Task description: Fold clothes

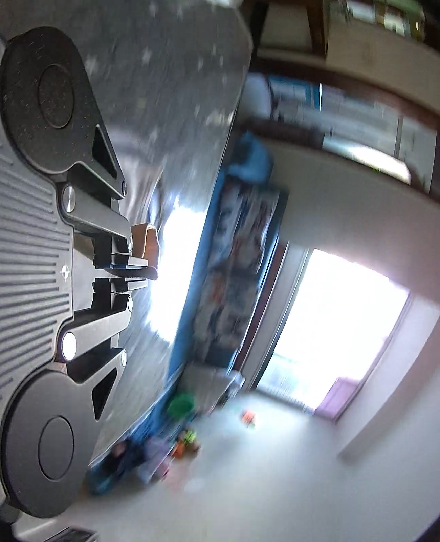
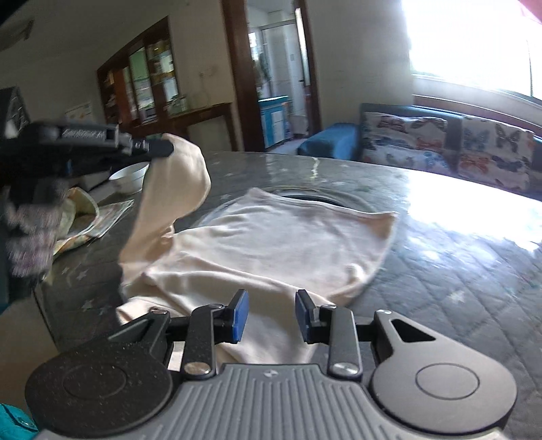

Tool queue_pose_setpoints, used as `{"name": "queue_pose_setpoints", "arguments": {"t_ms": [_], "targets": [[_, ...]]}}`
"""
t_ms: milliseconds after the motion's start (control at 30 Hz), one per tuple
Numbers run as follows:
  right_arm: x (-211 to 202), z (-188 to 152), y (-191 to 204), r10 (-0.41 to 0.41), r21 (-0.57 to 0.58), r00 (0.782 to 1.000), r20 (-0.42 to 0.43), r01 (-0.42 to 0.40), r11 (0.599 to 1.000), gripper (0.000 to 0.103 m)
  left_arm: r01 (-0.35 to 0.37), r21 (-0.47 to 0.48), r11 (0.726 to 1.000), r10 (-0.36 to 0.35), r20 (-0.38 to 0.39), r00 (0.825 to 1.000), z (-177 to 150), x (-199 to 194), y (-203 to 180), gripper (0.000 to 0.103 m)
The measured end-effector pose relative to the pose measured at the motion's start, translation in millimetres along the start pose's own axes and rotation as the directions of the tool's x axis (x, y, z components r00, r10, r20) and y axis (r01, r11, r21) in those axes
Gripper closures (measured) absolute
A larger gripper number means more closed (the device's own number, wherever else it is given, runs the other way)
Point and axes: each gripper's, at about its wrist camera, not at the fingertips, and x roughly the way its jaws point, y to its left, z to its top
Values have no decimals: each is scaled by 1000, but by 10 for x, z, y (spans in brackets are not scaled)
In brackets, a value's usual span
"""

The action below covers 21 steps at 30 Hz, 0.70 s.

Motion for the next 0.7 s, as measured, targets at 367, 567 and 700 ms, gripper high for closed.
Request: {"name": "queue_pose_setpoints", "arguments": {"t_ms": [367, 567, 700], "targets": [[-124, -127, -283, -69, 84, 998, -2, 69, 994, 73, 159, 57, 986, -142, -229, 963, -664, 474, -507, 98], [-23, -72, -240, -51, 82, 999, -3, 51, 995, 73, 188, 86, 978, -155, -298, 942, -789, 433, -462, 87], [82, -26, -132, -24, 56, 1000, -9, 24, 998, 73, 163, 115, 980, -128, -266, 955, -712, 202, -258, 79]]}}
